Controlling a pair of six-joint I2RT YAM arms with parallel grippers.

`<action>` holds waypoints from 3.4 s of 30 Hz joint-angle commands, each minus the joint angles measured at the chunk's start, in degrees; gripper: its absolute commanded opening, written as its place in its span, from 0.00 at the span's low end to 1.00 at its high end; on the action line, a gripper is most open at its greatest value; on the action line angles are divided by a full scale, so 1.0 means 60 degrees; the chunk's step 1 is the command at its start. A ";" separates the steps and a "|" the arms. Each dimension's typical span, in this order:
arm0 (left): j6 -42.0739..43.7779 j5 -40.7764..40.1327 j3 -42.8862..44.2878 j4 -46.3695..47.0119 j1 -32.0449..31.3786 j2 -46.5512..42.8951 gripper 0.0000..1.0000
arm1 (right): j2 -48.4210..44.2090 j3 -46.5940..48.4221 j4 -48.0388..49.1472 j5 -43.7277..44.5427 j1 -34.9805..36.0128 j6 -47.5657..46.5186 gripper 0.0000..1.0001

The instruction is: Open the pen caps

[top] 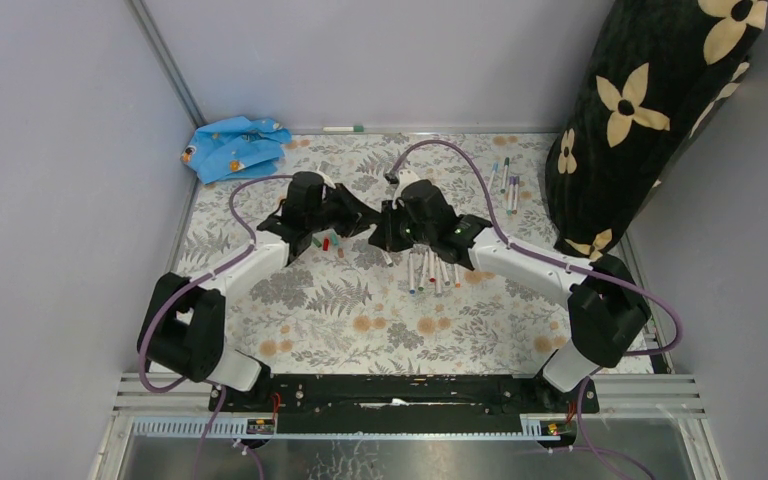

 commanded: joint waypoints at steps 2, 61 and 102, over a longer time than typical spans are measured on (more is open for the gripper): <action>-0.0546 -0.0192 0.0208 0.1191 0.0892 0.0535 0.00 | -0.0572 -0.0968 0.0011 0.0361 0.0418 0.0130 0.00; 0.3754 -0.5325 0.0875 -0.3967 0.0002 0.0495 0.46 | 0.1226 -0.0804 -0.1148 0.5073 0.0178 0.0832 0.44; 0.3197 -0.3052 0.0082 -0.0407 -0.0269 -0.0748 0.75 | 0.6887 0.7161 -0.3115 0.4331 -0.5633 -0.1117 0.66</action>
